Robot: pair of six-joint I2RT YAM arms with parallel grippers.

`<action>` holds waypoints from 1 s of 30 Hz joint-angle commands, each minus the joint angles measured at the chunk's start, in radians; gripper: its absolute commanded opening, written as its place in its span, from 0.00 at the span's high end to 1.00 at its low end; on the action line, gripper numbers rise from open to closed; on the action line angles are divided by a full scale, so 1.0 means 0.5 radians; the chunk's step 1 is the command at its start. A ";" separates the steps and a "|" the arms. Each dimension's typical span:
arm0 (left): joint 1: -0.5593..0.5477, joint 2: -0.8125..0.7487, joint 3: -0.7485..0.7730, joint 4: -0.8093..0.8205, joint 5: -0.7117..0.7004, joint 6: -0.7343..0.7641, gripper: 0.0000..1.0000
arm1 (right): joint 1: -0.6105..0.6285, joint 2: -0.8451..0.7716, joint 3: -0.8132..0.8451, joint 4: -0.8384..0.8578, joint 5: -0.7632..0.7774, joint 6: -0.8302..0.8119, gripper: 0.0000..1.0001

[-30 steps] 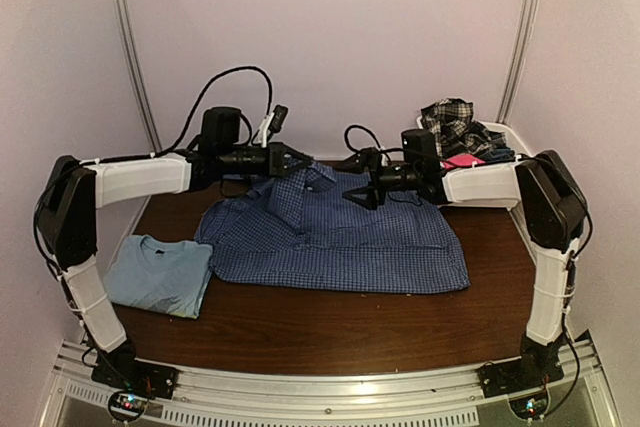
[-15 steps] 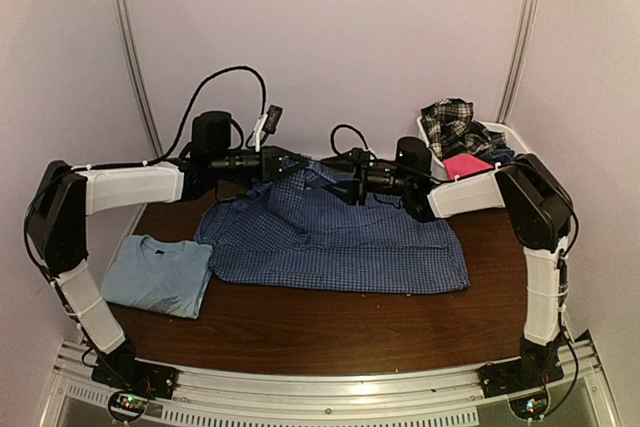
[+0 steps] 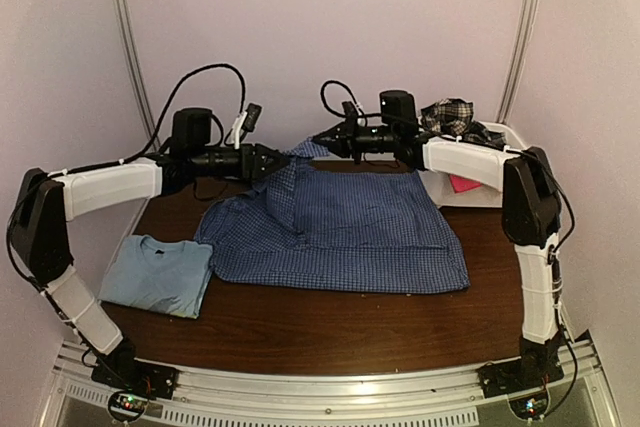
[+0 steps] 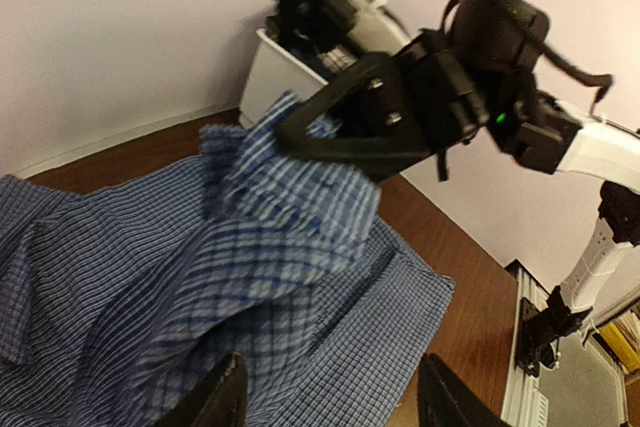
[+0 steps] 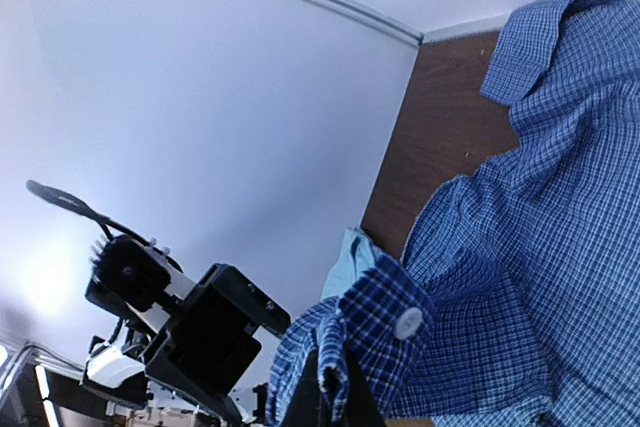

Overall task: Fold and stack the mixed laundry pile
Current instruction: Adjust the 1/3-folded shirt at the center of the board.

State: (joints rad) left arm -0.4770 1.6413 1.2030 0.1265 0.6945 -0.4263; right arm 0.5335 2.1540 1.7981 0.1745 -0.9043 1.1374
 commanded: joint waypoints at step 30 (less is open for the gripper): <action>0.197 0.751 0.109 -0.386 -0.503 -0.340 0.56 | 0.274 0.377 1.187 -1.582 1.161 -2.668 0.84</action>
State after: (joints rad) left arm -0.3912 1.9781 1.2034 -0.0811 0.5011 -0.5461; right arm 0.6399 2.3795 2.4042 -0.5915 -0.3798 -0.1875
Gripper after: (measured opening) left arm 0.436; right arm 0.149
